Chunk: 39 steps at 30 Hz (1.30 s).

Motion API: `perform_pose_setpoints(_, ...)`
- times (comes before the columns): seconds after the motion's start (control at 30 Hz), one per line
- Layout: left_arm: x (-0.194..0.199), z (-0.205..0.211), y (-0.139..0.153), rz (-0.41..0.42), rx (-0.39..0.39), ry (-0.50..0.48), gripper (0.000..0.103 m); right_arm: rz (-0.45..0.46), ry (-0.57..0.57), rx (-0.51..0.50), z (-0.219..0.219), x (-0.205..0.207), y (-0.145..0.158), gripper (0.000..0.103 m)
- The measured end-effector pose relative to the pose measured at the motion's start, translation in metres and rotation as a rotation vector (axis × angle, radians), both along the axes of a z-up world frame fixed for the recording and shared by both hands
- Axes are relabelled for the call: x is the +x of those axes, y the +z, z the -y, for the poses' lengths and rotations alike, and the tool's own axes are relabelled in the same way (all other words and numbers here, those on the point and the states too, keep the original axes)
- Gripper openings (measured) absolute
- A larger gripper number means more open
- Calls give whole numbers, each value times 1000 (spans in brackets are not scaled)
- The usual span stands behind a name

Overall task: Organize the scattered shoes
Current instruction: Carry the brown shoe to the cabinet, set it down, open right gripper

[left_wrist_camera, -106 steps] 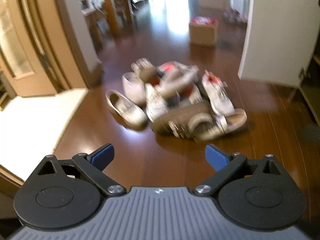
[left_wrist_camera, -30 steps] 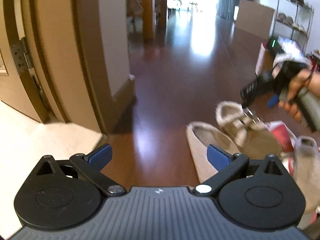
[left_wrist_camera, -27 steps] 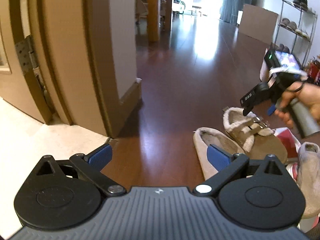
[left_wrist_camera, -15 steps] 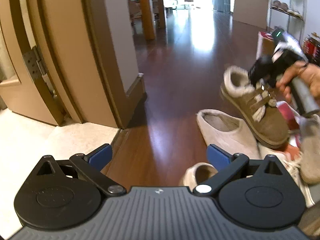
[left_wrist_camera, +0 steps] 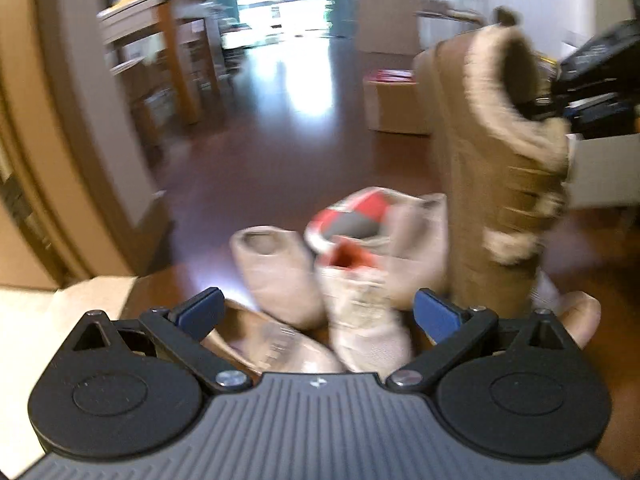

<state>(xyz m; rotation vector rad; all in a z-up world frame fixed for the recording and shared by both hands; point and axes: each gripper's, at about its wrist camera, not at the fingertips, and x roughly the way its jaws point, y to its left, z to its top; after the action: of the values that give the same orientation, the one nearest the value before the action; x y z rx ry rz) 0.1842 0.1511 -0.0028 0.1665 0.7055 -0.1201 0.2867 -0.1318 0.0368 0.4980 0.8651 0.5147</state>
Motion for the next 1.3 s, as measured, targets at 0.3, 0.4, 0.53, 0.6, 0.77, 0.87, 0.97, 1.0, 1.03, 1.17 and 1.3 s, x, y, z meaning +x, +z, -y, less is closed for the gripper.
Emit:
perform_pose_setpoints(0.3,-90,132,88,-38,146,-277,102,-266,-262,-399,215,-241,-25,12)
perform_pose_setpoints(0.4,-117,168,111,-48,146,-303,102,-362,-318,-478,252,-281,-68,12)
perform_pose_setpoints(0.53,-131,195,118,-82,59,-286,102,-512,-466,-476,321,-307,-153,15)
perform_pose_setpoints(0.6,-129,208,105,-122,35,-282,102,-493,-513,-445,335,-310,-170,33)
perform_pose_setpoints(0.77,-117,228,51,-245,49,-288,102,-334,-648,-255,372,-350,-166,99)
perform_pose_setpoints(0.87,-114,234,26,-292,55,-313,102,-243,-578,-296,366,-393,-170,102)
perform_pose_setpoints(0.97,-114,251,-2,-309,86,-357,102,-232,-502,-426,336,-408,-195,102)
perform_pose_setpoints(1.0,-114,259,-9,-310,90,-371,102,-244,-487,-462,328,-411,-203,102)
perform_pose_setpoints(1.03,-115,267,-15,-312,95,-385,102,-256,-480,-492,321,-415,-207,102)
perform_pose_setpoints(1.17,-118,297,-34,-323,77,-426,102,-247,-492,-512,299,-405,-234,102)
perform_pose_setpoints(1.3,-120,313,-44,-344,25,-413,102,-254,-454,-626,291,-379,-273,90)
